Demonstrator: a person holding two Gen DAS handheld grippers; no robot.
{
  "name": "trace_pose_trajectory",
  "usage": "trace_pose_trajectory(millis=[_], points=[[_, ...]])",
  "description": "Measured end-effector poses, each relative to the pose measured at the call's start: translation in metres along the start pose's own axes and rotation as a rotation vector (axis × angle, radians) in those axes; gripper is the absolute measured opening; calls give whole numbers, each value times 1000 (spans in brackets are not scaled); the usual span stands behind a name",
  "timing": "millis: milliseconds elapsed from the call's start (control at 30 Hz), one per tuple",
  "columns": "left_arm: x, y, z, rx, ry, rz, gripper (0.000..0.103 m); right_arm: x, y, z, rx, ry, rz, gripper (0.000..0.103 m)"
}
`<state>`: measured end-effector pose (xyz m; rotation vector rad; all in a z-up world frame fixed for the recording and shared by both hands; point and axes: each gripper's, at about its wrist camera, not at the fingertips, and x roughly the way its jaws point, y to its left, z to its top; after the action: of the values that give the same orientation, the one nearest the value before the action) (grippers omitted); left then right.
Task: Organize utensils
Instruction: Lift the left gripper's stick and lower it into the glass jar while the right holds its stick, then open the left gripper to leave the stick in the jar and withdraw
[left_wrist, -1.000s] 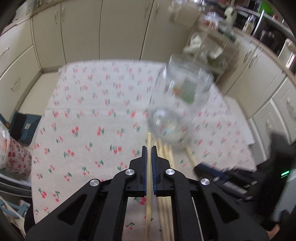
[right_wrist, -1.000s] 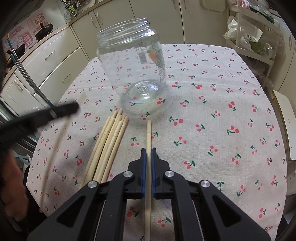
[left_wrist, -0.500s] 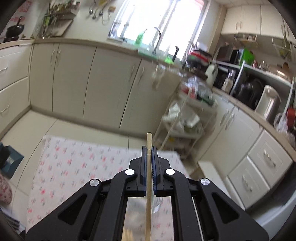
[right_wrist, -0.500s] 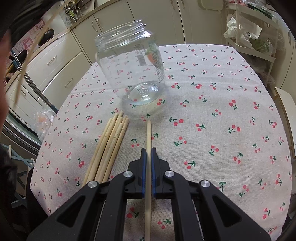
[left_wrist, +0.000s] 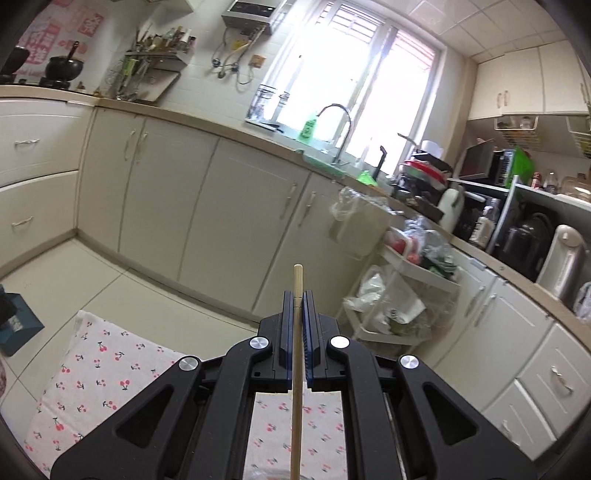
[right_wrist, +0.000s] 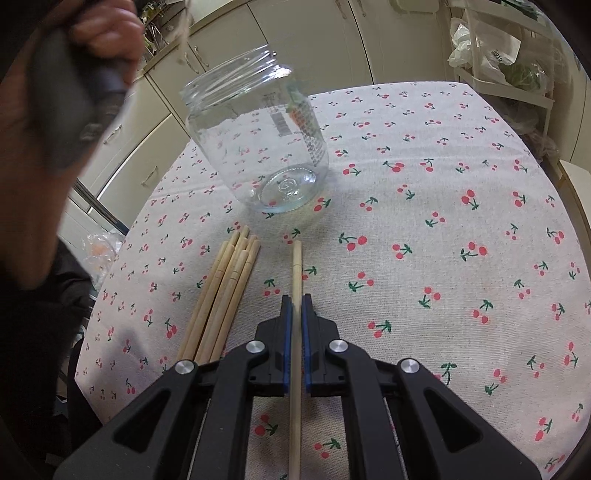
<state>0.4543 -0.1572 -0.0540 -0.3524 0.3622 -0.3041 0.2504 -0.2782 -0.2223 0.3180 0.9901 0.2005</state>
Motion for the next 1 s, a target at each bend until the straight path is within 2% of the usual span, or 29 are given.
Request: trace_pose_trajectory(millis=[133,267,600,867,900,967,1000], points=[[6,7,-11,8,-25,36,4,0,-1,0,4,-2,9,6],[3,6,-26,46,-42,30,5,0,-1,1,6,-2,14,6],[-6,10,-64,112,45,50,5,0,-1,3,1,5,10,6],[-22,4,-82,230,130,58,7,3,6,8,-20,32,-30,6],[-24,4,-83,234,143,55,9,3,7,9,-24,36,-36,6],[-29,5,-83,238,159,56,25,3,10,9,-40,45,-55,6],[-33,5,-83,247,163,64,39,4,12,9,-46,49,-64,6]])
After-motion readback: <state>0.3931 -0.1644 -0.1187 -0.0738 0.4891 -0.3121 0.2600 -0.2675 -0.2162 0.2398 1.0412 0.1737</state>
